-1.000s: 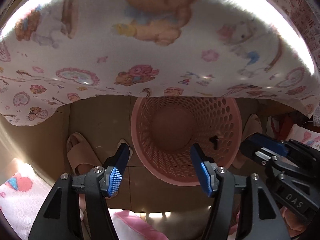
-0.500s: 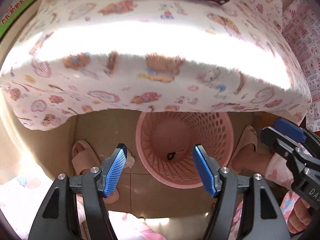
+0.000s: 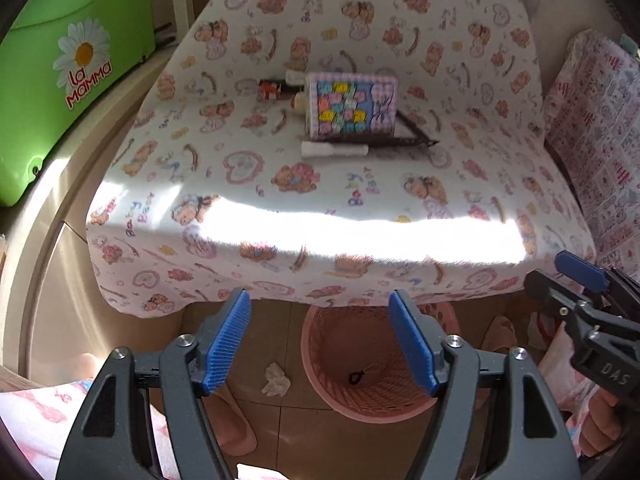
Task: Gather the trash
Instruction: 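Move the left tool to the pink tissue box and close on it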
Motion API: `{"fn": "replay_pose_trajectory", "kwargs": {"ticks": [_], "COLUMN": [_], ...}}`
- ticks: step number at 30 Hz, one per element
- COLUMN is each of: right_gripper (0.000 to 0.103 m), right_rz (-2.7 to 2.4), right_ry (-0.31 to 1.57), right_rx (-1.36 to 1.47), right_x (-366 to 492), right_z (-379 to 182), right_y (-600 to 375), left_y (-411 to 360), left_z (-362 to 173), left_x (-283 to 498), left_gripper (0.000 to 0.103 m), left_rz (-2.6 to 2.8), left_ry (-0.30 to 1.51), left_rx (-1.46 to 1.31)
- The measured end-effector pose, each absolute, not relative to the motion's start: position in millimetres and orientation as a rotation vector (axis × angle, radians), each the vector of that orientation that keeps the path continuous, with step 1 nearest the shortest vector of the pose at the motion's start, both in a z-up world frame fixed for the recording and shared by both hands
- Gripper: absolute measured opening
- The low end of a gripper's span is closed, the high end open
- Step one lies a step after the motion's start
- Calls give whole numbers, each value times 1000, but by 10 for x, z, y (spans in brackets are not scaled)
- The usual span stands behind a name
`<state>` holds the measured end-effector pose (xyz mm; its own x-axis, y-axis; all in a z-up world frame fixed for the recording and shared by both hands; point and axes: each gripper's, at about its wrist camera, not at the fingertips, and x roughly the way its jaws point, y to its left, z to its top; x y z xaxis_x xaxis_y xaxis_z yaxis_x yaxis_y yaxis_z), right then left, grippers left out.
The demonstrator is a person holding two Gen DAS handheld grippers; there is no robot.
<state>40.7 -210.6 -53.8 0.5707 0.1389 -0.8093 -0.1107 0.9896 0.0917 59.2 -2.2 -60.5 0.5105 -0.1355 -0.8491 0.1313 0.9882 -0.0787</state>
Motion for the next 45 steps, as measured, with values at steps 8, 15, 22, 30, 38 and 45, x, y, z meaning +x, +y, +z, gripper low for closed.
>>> {"fn": "replay_pose_trajectory", "kwargs": {"ticks": [8, 15, 22, 30, 38, 45], "right_gripper": [67, 69, 72, 81, 81, 81], "right_rz": [170, 146, 116, 124, 93, 100], "right_ry": [891, 806, 829, 846, 850, 858], "right_rx": [3, -63, -67, -48, -17, -45], "right_x": [667, 977, 1100, 1294, 1277, 1275], "right_z": [-159, 122, -159, -273, -332, -441], "right_y": [-2128, -2175, -2176, -2122, -2227, -2196], "left_y": [-6, 20, 106, 132, 7, -231], "left_z": [-84, 65, -386, -404, -344, -650], "left_x": [858, 1265, 1434, 1694, 1958, 1972], "left_gripper": [92, 92, 92, 89, 82, 86], "left_rz": [-169, -179, -184, -214, -328, -353], "left_ry": [911, 848, 916, 874, 867, 865], "left_rx": [76, 91, 72, -35, -90, 95]}}
